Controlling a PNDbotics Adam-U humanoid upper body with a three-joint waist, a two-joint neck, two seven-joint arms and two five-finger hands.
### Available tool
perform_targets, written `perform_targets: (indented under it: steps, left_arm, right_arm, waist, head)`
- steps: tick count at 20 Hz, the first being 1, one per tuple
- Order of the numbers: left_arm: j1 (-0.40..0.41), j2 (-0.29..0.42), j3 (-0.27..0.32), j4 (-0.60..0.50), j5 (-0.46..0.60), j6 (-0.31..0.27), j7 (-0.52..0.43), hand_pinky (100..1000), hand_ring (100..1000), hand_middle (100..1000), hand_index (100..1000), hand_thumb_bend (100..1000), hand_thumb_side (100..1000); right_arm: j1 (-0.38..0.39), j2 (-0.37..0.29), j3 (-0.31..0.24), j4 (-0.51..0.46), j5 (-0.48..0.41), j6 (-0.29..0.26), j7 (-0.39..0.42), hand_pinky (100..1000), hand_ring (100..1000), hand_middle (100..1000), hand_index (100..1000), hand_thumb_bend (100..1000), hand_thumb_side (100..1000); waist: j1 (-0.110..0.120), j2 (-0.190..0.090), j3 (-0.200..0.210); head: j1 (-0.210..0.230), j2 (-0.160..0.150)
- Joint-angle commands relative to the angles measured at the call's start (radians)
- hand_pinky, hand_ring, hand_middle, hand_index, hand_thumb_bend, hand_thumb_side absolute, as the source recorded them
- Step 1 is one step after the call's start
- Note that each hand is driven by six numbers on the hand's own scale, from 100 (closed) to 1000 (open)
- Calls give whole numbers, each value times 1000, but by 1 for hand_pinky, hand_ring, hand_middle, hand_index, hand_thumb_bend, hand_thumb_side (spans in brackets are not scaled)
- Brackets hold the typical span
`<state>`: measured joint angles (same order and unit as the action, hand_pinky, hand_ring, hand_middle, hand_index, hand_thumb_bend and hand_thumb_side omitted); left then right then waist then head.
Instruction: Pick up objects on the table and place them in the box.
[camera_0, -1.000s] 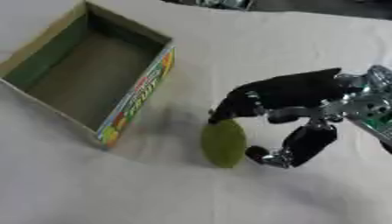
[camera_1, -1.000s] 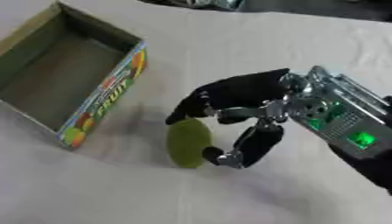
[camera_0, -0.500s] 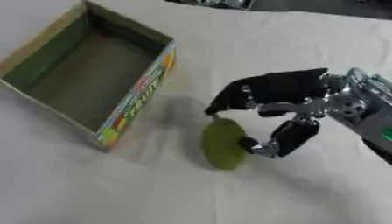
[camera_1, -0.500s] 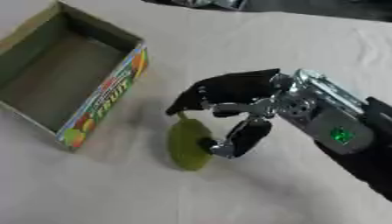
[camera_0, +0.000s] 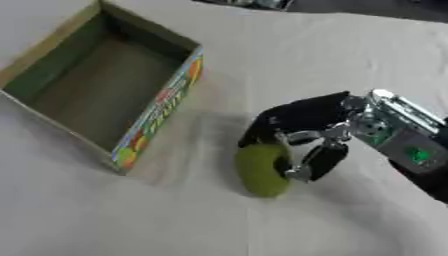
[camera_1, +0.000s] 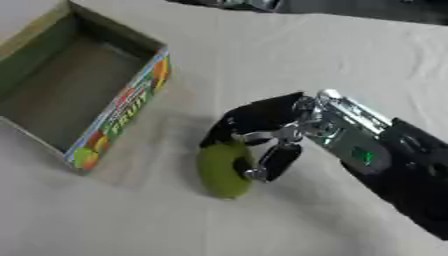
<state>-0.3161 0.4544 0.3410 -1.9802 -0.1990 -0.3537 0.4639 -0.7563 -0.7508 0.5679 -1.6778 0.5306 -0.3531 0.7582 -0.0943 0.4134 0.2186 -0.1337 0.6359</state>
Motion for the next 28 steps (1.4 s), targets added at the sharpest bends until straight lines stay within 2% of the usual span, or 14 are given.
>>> perform_targets:
  steps: [1,4,6,10,12,14,20,24,28]
  left_arm:
    - [-4,14,11,-20,4,1,-4,548,601,586,719,100,566]
    - [-3,14,11,-20,5,1,-5,548,601,586,719,100,566]
    - [-3,14,12,-20,6,2,-5,548,601,586,719,100,566]
    - [-1,13,12,-20,7,2,-6,548,601,586,719,100,566]
    - [0,12,13,-20,7,3,-6,547,601,586,719,100,566]
    - [0,12,13,-20,7,3,-8,547,601,586,719,100,566]
    - [2,11,13,-20,7,3,-10,547,601,586,719,100,566]
    - [4,11,14,-20,7,3,-10,547,601,583,719,100,566]
    - [6,12,15,-20,8,3,-7,547,601,578,718,100,566]
  right_arm:
    - [-7,-13,2,11,7,-23,21,1000,959,906,1000,100,291]
    - [-6,-15,-4,3,1,-26,6,1000,932,843,956,100,287]
    - [-3,-18,-9,-11,-9,-18,-30,981,889,736,864,100,267]
    - [2,-22,-19,-35,-31,23,-156,870,747,499,658,100,254]
    - [4,-23,-20,-38,-33,43,-232,832,664,409,562,100,248]
    - [5,-22,-19,-39,-35,61,-300,809,599,370,503,100,241]
    - [13,-27,-17,-53,-74,75,-407,821,553,370,509,100,226]
    - [16,-40,-27,-90,-127,81,-410,831,555,417,553,100,222]
    - [11,-58,-57,-152,-152,85,-383,802,585,500,630,100,235]
  waist:
    - [6,-17,1]
    - [6,-18,0]
    - [6,-18,-2]
    - [8,-18,-5]
    - [9,-18,-5]
    - [10,-17,-6]
    - [12,-17,-9]
    - [13,-19,-11]
    - [14,-22,-14]
  head:
    - [-1,-9]
    - [1,-7]
    - [4,-6]
    - [6,-6]
    - [6,-6]
    - [6,-5]
    - [8,-3]
    - [10,-5]
    - [11,-7]
